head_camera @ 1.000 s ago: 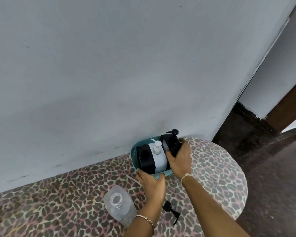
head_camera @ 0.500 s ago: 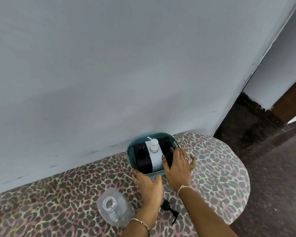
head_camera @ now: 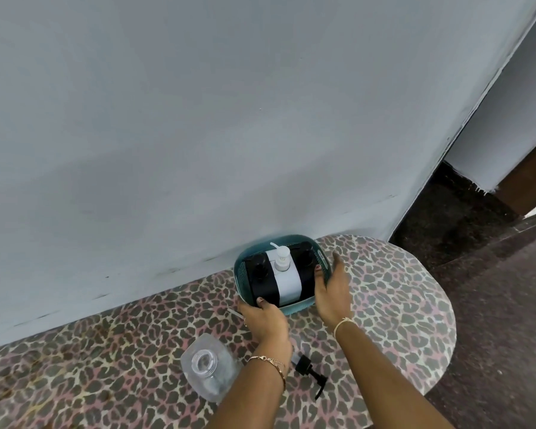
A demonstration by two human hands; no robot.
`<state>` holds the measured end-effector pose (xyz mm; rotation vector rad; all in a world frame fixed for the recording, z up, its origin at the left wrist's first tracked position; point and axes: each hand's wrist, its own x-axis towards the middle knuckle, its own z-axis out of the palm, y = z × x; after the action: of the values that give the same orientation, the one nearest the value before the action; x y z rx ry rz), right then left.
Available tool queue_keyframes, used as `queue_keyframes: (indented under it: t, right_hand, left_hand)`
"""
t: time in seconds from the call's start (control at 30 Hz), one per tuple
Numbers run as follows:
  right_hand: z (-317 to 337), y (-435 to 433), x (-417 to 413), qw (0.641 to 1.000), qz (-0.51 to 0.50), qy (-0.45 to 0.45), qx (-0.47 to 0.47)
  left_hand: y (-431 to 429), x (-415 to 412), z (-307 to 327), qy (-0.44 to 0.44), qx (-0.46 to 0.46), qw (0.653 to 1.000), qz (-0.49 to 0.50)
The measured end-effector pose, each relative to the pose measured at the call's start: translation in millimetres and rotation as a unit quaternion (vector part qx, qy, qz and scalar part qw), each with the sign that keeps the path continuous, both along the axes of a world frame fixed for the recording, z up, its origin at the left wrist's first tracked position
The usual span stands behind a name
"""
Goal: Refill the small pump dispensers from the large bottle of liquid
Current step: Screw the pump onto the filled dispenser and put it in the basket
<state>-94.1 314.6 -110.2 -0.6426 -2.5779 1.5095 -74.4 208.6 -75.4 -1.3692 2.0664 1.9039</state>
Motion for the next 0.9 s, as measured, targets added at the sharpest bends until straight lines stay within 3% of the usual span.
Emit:
queue_keyframes:
  t: [0.23,0.53,0.8,0.9]
  right_hand:
    - [5.3,0.4,-1.2,0.999,-0.007,-0.013,-0.046]
    - [-0.4,-13.5,-3.7,0.999,0.018,-0.019,-0.025]
    - [7.8,-9.8,2.8,0.998,0.043,-0.04,-0.039]
    - [7.6,-11.8,14.1,0.997,0.036,-0.021,-0.063]
  left_hand:
    - [3.2,4.3,2.2,0.014,-0.034,0.999,0.035]
    - [-14.1,1.1,6.9,0.02,-0.026,0.997,0.068]
    - [-14.4,1.8,6.4,0.042,0.012,0.998,0.041]
    - [-4.8,5.6,16.1,0.05,0.024,0.998,-0.01]
